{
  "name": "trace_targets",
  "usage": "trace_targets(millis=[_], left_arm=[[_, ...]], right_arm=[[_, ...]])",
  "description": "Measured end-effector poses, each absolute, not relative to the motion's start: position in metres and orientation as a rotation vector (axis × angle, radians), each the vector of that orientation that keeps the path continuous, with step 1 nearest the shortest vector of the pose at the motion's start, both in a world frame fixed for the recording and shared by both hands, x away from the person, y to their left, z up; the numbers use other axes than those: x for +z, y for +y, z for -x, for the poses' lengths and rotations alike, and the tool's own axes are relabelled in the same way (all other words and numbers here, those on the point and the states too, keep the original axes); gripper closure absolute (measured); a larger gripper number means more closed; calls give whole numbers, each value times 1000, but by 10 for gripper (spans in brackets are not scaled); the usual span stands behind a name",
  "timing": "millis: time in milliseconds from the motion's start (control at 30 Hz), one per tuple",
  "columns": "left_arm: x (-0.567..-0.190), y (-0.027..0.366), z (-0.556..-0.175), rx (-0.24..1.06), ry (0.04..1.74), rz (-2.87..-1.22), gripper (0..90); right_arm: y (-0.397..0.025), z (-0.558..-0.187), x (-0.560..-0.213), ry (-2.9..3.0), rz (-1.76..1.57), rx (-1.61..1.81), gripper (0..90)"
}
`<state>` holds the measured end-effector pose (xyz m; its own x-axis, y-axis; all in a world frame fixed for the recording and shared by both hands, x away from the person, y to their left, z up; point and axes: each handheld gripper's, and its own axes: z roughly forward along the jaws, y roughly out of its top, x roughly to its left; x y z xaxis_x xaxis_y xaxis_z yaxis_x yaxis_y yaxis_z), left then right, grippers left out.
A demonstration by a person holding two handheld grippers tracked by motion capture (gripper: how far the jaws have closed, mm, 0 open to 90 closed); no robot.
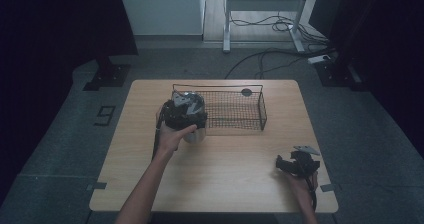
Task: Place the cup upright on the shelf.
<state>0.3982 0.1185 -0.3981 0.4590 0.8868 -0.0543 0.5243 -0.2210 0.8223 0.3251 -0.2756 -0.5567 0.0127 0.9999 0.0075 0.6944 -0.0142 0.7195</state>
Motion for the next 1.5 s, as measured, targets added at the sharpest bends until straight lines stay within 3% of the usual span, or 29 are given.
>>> trace_targets(millis=[1500], left_arm=[[-388, 120, -410, 549, 1198, -1865, 35]], right_arm=[[-276, -325, -557, 1735, -1762, 745, 12]])
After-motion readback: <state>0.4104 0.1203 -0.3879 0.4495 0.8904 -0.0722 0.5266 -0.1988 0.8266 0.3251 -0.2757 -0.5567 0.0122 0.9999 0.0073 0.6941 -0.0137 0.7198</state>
